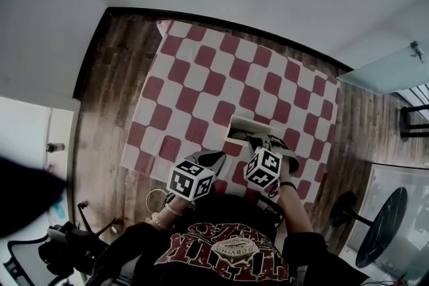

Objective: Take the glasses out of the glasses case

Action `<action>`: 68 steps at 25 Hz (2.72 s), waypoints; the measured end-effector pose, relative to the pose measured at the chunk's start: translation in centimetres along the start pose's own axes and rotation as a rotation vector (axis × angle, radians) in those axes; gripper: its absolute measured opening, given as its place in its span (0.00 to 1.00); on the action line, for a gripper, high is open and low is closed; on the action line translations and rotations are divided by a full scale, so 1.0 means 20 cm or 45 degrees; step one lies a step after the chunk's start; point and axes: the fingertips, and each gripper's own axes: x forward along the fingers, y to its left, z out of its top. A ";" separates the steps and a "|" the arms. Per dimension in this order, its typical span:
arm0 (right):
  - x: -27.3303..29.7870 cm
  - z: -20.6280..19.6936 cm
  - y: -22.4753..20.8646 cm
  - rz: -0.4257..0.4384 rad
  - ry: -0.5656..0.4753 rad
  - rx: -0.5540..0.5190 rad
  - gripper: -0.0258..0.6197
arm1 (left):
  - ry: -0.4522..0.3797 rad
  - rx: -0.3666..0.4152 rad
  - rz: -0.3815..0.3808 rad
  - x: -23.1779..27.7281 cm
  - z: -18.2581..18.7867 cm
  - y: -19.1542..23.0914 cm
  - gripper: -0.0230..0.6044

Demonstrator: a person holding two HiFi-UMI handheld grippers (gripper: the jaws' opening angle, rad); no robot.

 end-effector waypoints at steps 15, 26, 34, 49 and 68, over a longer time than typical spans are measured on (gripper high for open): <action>0.04 0.01 0.00 0.115 0.081 -0.098 0.07 | -0.020 -0.038 0.012 -0.02 0.00 0.05 0.05; 0.03 0.03 0.01 0.223 0.094 -0.105 0.08 | -0.024 -0.058 0.020 -0.02 -0.01 0.08 0.05; 0.05 0.02 0.01 0.247 0.142 -0.142 0.08 | -0.019 -0.065 0.019 -0.02 -0.02 0.09 0.05; 0.07 0.04 0.01 0.438 0.229 -0.192 0.08 | -0.006 -0.076 0.015 -0.02 -0.04 0.09 0.05; 0.10 0.04 0.01 0.535 0.264 -0.169 0.09 | 0.008 -0.067 -0.012 0.01 -0.04 0.07 0.05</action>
